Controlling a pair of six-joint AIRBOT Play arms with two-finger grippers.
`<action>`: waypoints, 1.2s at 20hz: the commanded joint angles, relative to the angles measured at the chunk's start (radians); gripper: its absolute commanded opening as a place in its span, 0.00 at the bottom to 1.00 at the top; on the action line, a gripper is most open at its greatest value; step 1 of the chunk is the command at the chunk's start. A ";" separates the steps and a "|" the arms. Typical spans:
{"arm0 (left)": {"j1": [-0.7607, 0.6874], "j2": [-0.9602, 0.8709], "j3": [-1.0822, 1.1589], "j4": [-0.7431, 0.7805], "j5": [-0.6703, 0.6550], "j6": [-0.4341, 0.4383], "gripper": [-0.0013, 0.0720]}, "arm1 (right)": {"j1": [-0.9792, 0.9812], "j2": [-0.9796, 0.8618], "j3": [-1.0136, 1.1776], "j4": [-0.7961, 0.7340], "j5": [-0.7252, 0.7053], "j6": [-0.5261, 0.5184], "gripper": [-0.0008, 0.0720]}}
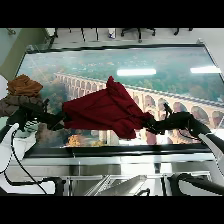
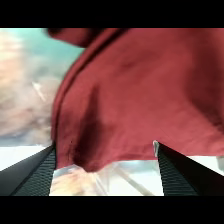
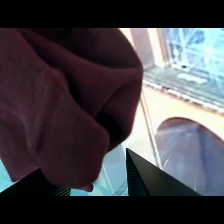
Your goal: Fold the shirts.
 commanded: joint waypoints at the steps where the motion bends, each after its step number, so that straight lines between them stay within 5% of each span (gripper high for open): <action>1: -0.032 -0.056 -0.011 0.003 -0.038 0.025 0.71 | 0.014 -0.008 -0.002 0.016 0.027 0.001 0.51; 3: -0.033 -0.063 -0.011 0.003 -0.048 0.032 0.17 | 0.021 -0.008 -0.002 0.026 0.029 0.001 0.51; 4: -0.033 -0.062 -0.005 0.003 -0.048 0.042 0.04 | 0.021 -0.008 -0.002 0.034 0.029 0.001 0.51; 6: -0.033 -0.063 0.035 0.004 -0.006 0.046 0.04 | 0.023 -0.008 -0.002 0.049 0.042 0.000 0.50; 7: -0.033 -0.063 0.061 0.003 0.022 0.046 0.04 | 0.026 -0.008 -0.001 0.051 0.061 0.000 0.32; 8: -0.040 -0.063 0.094 0.003 0.051 0.046 0.04 | 0.029 -0.009 0.000 0.054 0.079 0.000 0.25; 11: -0.068 -0.063 0.164 0.004 0.100 0.045 0.04 | 0.040 -0.009 0.024 0.060 0.099 0.000 0.22; 12: -0.079 -0.063 0.177 0.004 0.106 0.044 0.04 | 0.043 -0.008 0.034 0.060 0.098 -0.004 0.06; 18: -0.110 0.031 0.280 0.000 0.136 0.033 0.04 | 0.036 0.089 0.150 0.060 0.019 -0.056 0.04; 21: -0.085 0.254 0.431 -0.031 0.159 0.021 0.04 | -0.047 0.309 0.369 0.060 -0.080 -0.056 0.04; 24: -0.046 0.539 0.637 -0.048 0.035 -0.062 0.04 | -0.189 0.513 0.705 0.058 -0.129 -0.056 0.04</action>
